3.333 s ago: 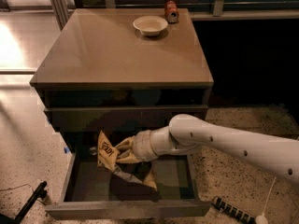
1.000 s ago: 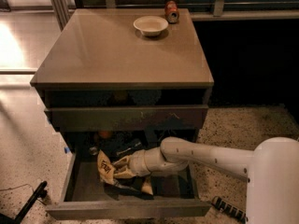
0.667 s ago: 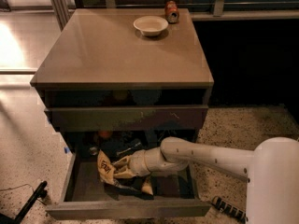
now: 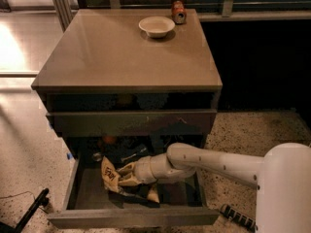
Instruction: Place brown chip bag into middle drawer
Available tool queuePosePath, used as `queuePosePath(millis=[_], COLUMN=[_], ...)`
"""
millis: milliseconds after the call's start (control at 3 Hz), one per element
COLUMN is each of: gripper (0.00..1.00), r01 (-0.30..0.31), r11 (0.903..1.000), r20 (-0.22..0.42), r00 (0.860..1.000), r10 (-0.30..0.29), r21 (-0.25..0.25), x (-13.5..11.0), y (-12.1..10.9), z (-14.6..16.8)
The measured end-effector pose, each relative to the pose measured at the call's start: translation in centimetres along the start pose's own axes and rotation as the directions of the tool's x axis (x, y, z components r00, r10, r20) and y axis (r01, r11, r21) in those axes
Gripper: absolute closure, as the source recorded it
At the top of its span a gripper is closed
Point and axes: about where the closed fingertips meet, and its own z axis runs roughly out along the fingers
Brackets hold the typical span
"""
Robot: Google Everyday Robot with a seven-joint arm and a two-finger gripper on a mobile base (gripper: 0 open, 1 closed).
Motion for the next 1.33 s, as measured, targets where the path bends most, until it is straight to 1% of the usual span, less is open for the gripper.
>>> queuePosePath(millis=[667, 1000, 1333], gripper=[0.04, 0.00, 0.00], r01=[0.000, 0.000, 0.000], r11=[1.0000, 1.0000, 1.0000], r20=[0.000, 0.000, 0.000], r00=[1.000, 1.000, 1.000], r10=[0.000, 0.000, 0.000], r21=[0.000, 0.000, 0.000], x=[0.00, 0.00, 0.00], y=[0.00, 0.00, 0.01], z=[0.00, 0.01, 0.01])
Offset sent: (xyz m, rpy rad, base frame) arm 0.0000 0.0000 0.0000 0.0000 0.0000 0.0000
